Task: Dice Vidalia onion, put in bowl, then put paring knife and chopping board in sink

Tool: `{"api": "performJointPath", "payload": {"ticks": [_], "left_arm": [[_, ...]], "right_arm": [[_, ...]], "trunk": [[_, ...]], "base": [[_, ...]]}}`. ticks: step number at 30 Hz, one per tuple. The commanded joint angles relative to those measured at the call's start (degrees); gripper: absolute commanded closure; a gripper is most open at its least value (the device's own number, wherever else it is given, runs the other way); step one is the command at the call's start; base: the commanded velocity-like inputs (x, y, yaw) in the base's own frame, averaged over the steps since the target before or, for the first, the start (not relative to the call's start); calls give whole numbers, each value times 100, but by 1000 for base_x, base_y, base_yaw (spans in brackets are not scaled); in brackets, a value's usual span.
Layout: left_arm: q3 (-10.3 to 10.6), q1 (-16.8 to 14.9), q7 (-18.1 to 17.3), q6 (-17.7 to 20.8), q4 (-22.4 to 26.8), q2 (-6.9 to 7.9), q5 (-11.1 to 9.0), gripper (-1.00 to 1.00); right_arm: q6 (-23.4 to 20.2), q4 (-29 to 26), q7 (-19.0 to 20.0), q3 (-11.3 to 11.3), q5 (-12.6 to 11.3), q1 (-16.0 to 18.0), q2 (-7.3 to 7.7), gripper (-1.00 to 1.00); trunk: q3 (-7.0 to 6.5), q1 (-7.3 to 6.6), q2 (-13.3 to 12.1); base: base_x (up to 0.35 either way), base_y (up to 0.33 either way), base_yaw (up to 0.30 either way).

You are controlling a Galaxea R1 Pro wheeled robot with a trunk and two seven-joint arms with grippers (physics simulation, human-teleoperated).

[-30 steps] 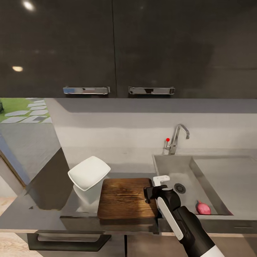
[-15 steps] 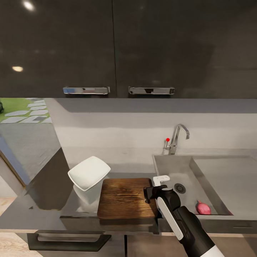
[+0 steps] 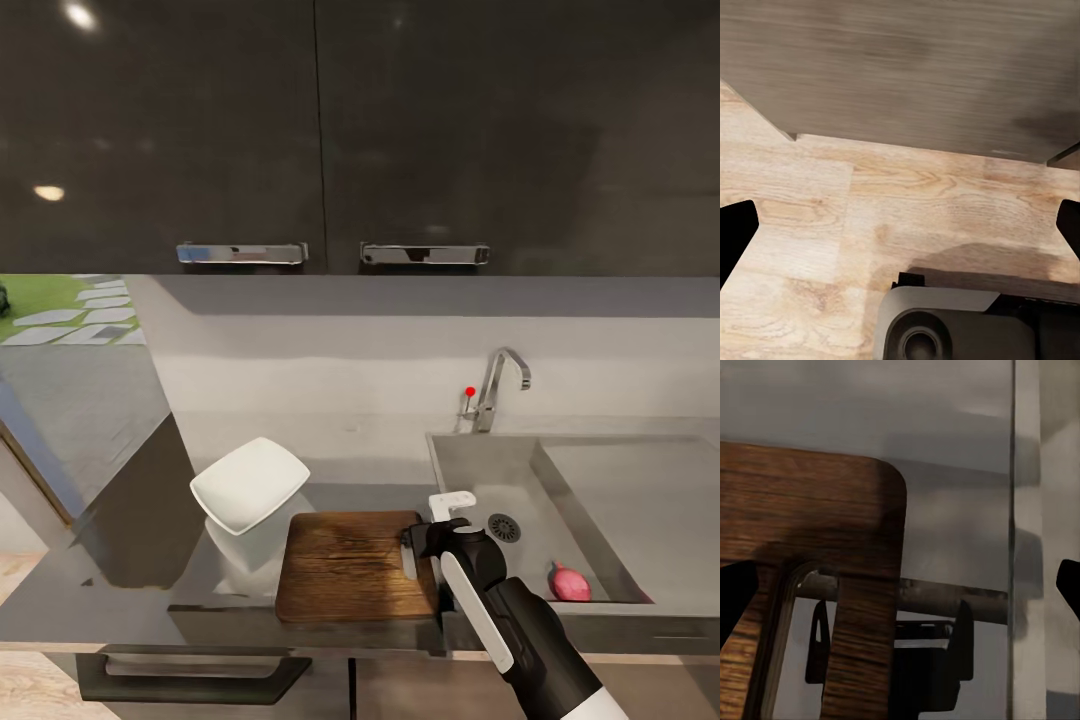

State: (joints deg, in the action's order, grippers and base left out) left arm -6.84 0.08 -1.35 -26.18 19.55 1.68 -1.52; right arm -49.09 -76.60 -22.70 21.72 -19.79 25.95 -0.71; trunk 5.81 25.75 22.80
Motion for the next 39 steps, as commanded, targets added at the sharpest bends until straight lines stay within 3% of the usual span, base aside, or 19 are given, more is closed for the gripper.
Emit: {"api": "performJointPath", "payload": {"ticks": [1, 23, 39], "left_arm": [[-11, 1, -14, -8, 6, -1, -15, -100], [-11, 1, -14, -5, 3, -1, -22, -100], [-11, 1, -14, -9, 3, -1, -22, -100]], "right_arm": [[-13, -4, -59, 8, -60, 7, 0, -100], [-19, -191, -68, -10, -66, 7, -8, -100], [-14, -258, -68, -131, -68, 7, -8, -100]], "trunk": [[11, 4, 12], [7, 4, 12], [-124, 4, 12]], "base": [[0, 0, 0], [0, 0, 0], [0, 0, 0]]}}
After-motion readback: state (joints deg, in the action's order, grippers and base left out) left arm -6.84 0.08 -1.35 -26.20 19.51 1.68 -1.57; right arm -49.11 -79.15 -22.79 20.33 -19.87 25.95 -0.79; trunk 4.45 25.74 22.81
